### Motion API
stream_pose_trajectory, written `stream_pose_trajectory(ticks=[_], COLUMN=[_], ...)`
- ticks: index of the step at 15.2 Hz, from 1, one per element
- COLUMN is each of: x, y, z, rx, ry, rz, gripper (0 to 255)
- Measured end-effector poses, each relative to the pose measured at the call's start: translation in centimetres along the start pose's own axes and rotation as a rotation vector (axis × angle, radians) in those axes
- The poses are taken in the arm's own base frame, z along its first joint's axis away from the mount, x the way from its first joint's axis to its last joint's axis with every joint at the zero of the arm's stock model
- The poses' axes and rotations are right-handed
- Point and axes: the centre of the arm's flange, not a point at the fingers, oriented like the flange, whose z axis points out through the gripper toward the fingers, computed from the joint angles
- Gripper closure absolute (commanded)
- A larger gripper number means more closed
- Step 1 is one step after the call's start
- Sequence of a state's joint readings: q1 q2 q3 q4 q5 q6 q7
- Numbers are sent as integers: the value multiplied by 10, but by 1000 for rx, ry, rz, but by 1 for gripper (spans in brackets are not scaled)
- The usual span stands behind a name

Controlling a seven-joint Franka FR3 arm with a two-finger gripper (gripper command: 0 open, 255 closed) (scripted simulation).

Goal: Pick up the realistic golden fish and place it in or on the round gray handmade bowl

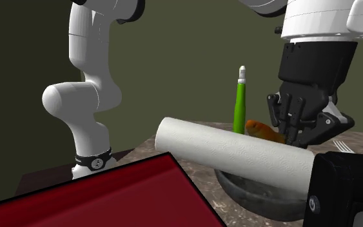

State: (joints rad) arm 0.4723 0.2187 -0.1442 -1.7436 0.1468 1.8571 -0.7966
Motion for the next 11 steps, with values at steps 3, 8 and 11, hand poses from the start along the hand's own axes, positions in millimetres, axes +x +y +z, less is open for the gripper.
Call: stream_pose_trajectory(ticks=[3,8,11], x=[0,0,2], y=[0,-1,2], z=[0,-5,-39], rx=[0,0,-1], ry=[0,0,1], rz=[0,0,0], gripper=[0,0,0])
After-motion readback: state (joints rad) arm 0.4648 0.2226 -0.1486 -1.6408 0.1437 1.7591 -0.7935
